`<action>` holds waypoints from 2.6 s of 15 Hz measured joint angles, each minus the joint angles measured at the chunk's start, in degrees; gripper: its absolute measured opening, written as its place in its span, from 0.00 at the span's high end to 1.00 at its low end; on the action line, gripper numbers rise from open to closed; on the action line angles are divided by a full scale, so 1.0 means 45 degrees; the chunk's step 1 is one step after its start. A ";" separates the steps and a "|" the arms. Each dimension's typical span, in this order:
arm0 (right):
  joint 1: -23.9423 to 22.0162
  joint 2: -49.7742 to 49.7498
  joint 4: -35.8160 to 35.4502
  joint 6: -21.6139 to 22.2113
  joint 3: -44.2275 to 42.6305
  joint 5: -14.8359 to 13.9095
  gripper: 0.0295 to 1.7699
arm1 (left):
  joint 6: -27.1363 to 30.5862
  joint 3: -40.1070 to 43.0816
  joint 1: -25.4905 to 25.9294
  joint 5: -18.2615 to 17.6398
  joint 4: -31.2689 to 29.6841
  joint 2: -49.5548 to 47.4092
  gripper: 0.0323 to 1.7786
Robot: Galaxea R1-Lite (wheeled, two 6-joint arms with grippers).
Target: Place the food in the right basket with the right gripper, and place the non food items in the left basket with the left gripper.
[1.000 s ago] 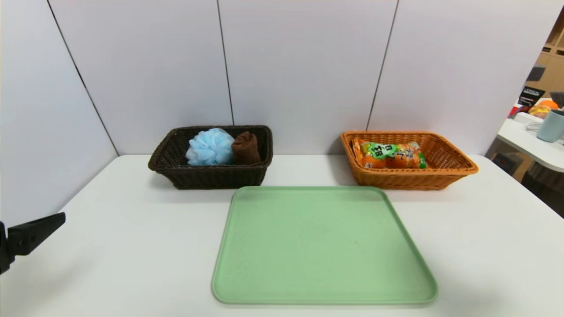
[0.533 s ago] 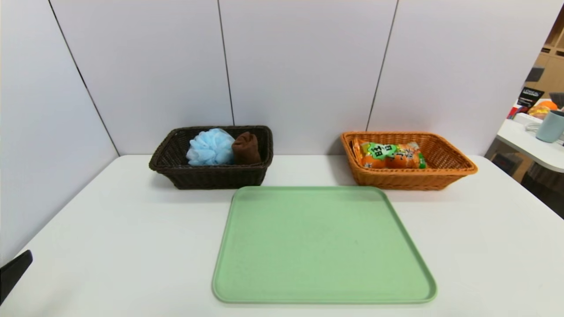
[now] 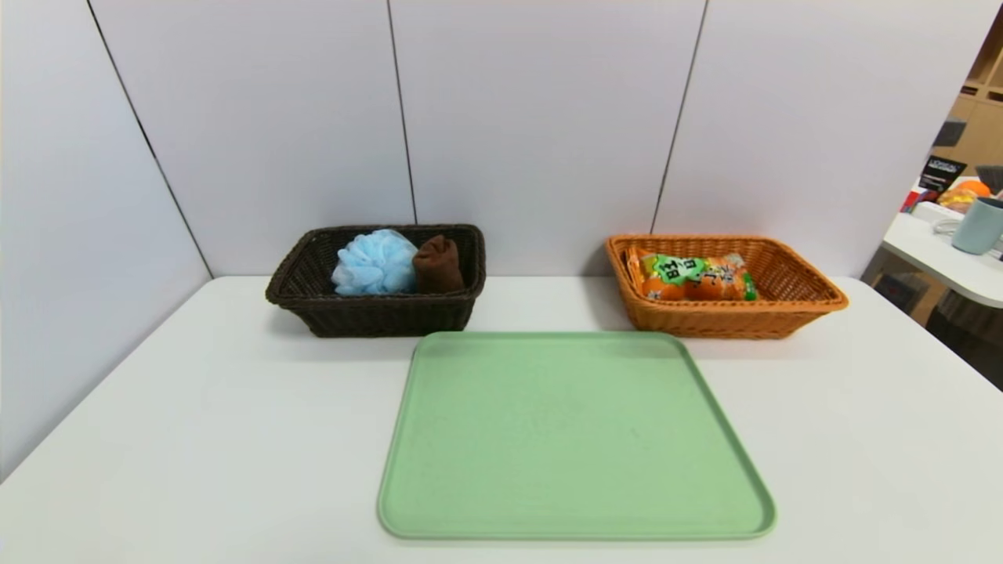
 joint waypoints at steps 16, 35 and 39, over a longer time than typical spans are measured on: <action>0.0106 -0.2519 -1.1489 -0.1501 0.6689 0.1392 0.04 | 0.1636 0.3191 0.0043 -0.0098 -0.4015 -0.2885 0.05; 0.0106 -0.2519 -0.8271 0.1062 0.8273 0.1842 0.04 | -0.0133 0.4930 0.0043 -0.1165 -0.1685 -0.2901 0.05; 0.0106 -0.2519 -0.8271 0.1054 0.8273 0.1842 0.04 | -0.0138 0.4930 0.0043 -0.1159 -0.1682 -0.2901 0.05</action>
